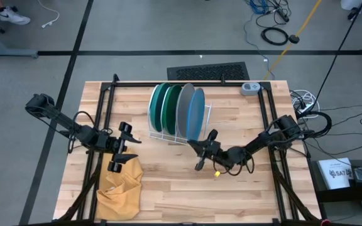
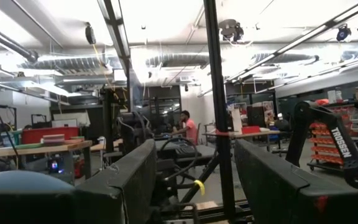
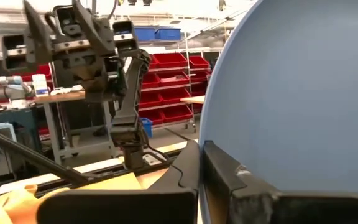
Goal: Sort dishes
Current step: Put the blue plate in the white dish rack
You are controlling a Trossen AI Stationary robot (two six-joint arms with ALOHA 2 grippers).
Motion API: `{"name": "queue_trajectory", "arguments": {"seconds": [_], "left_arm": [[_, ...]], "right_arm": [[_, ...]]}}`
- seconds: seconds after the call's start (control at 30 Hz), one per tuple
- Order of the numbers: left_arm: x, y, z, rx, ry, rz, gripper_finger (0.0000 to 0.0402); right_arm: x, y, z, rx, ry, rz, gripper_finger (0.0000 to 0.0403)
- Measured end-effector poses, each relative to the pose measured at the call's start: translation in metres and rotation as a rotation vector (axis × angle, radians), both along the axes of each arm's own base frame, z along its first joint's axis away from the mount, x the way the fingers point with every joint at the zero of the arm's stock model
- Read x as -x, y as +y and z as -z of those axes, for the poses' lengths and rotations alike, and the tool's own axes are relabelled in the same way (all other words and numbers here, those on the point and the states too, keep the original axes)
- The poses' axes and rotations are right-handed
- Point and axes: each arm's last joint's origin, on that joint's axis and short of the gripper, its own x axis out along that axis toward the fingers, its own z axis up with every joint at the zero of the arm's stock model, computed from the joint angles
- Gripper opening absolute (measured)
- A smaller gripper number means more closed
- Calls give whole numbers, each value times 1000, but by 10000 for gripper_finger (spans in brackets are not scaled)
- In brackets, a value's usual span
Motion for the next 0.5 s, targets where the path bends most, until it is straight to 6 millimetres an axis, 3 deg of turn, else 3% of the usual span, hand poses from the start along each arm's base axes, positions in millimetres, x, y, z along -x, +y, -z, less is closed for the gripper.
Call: {"name": "queue_trajectory", "arguments": {"seconds": [0.27, 0.5], "left_arm": [[0, 0, 0, 0, 0, 0, 217], [0, 0, 0, 0, 0, 0, 217]], "right_arm": [[-3, -25, 6, -33, -13, -6, 1], [0, -32, 11, -63, -9, 2, 3]]}}
